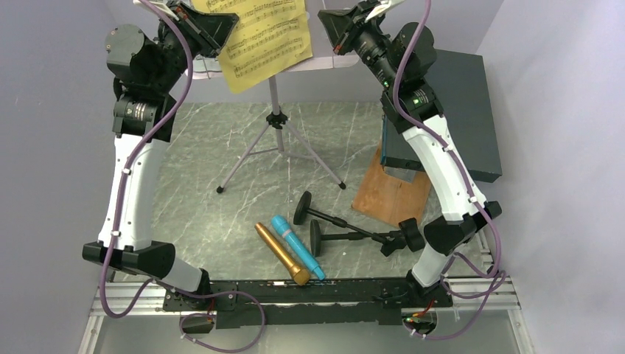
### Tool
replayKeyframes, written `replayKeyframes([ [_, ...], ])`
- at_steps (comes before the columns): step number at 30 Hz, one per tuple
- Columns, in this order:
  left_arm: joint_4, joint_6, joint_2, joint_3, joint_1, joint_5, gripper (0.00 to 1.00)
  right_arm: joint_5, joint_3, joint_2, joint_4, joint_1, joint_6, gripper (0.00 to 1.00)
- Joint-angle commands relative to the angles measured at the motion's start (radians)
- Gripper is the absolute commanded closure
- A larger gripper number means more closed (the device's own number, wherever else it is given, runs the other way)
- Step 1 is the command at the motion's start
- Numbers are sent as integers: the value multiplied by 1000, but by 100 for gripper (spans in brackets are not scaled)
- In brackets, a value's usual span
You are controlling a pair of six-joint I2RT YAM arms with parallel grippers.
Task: Set up the instrument practice props
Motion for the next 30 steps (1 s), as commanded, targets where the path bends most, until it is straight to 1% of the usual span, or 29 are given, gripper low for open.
replayKeyframes([
  [1,37,14,0,38,4,53,100,-12,45,3,39,-5,-4,100],
  [13,5,63,39,94,5,96,100,-55,-40,-30,145,-5,-4,100],
  [17,16,69,31,83,5,100,100,-5,-59,-58,120,-5,1,99],
  [18,19,69,27,77,5,99,100,9,-77,-70,119,-5,6,90],
  [19,22,70,23,72,5,98,100,20,-97,-86,122,-5,11,76],
  [20,25,69,21,68,5,96,100,26,-115,-100,126,-6,16,67],
  [21,29,68,19,63,5,96,100,28,-133,-113,130,-6,22,61],
  [24,28,64,20,62,5,102,100,29,-174,-150,147,-6,29,49],
  [26,28,59,22,65,5,107,100,37,-184,-165,145,-7,33,44],
  [30,31,57,13,56,5,107,100,29,-189,-194,127,-11,63,39],
])
